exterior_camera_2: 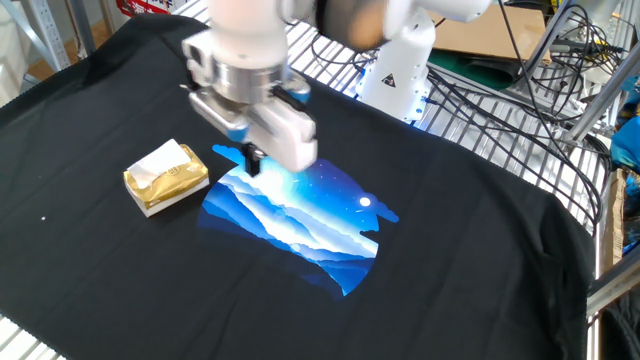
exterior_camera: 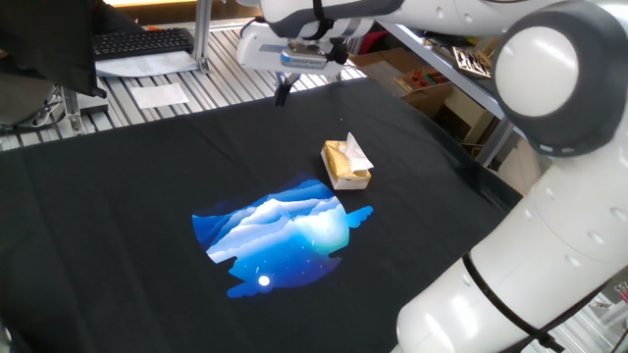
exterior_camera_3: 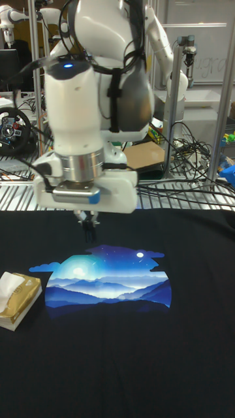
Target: Pull out a napkin
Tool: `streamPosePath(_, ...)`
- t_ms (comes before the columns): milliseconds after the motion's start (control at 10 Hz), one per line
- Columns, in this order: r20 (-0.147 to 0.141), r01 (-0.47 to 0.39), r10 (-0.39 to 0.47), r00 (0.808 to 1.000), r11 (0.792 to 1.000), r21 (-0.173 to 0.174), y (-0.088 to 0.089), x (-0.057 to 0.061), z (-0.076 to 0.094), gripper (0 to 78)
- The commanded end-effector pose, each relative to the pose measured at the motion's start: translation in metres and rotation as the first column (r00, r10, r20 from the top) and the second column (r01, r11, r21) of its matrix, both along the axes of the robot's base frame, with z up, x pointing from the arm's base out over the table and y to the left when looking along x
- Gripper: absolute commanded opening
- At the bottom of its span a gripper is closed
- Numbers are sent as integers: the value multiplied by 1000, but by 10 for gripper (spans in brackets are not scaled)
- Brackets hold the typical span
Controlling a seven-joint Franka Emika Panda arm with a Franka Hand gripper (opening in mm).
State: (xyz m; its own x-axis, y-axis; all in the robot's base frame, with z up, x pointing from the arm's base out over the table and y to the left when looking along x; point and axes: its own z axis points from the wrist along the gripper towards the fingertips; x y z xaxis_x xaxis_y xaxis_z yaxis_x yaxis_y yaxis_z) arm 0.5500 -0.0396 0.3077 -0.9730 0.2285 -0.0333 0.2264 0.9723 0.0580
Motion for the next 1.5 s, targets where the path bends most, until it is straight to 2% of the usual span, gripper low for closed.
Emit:
streamPosePath(100, 4, -97, 97, 995, 995, -4, -47, 22, -3, 0)
streamPosePath(300, 6, -111, 111, 994, 994, -10, -71, 27, -7, 0)
streamPosePath(400, 2, -119, 119, 993, 993, -25, -82, 27, -8, 0)
streamPosePath(500, -8, -130, 130, 992, 990, -58, -97, 29, -10, 0)
streamPosePath(600, -9, -130, 130, 991, 989, -63, -102, 30, -11, 0)
streamPosePath(700, 18, -117, 118, 993, 991, -70, -117, 20, -29, 0)
streamPosePath(800, 17, -87, 88, 996, 993, -80, -116, 13, -37, 0)
streamPosePath(900, -9, -110, 110, 994, 991, -72, -121, 11, -36, 0)
streamPosePath(1100, -28, -122, 120, 992, 990, -71, -132, 13, -28, 0)
streamPosePath(1500, -35, -140, 137, 990, 988, -70, -136, 10, -28, 0)
